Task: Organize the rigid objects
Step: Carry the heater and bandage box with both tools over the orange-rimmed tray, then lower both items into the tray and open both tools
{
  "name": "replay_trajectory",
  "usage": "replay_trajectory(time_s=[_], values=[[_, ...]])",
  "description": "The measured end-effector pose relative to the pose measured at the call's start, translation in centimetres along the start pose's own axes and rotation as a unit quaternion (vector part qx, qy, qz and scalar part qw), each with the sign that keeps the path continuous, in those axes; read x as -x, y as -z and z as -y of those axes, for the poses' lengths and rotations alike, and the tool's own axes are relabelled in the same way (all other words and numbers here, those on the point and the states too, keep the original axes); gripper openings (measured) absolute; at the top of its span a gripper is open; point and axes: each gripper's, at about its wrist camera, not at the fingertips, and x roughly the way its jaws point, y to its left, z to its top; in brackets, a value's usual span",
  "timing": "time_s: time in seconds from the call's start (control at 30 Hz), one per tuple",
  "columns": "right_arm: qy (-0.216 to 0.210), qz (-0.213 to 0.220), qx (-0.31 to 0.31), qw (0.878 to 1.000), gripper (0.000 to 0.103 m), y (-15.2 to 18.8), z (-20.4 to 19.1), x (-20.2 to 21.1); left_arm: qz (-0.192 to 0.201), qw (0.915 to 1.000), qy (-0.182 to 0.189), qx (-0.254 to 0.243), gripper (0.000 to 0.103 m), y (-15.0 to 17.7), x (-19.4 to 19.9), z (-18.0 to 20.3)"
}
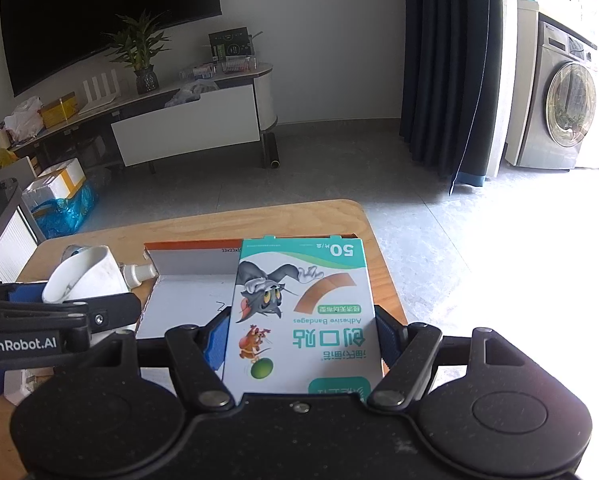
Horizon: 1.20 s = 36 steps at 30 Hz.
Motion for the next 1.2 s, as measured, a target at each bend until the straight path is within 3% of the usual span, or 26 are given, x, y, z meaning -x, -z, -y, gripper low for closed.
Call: replay_trajectory(time_s=[0.53,0.67,1.0,1.1,1.2], values=[[0.006,-0.017,0.011,1.000,0.084,-1.3,-0.7,-3.7,-0.014,0.9998,-0.006,0.010,0.086,-0.7,-2.4,-0.8],[0.015,-0.006,0.025,1.000,0.089,-1.8,-0.6,-4.7,-0.021,0.9997,-0.007,0.011,0.086,-0.7,-3.0,-0.8],[0.028,0.034,-0.016,0.999,0.089,-1.3,1.8,-0.4,-0.034,0.9991,0.024,0.004,0.087,-1.3,-4.9,1.2],[0.032,0.038,-0.016,0.999,0.089,-1.2,1.8,0.5,-0.019,0.9995,0.023,0.009,0.099,-1.2,-4.2,1.5],[0.026,0.043,-0.017,0.999,0.089,-0.9,1.5,1.4,-0.016,0.9996,0.023,0.006,0.101,-1.1,-3.1,1.4]])
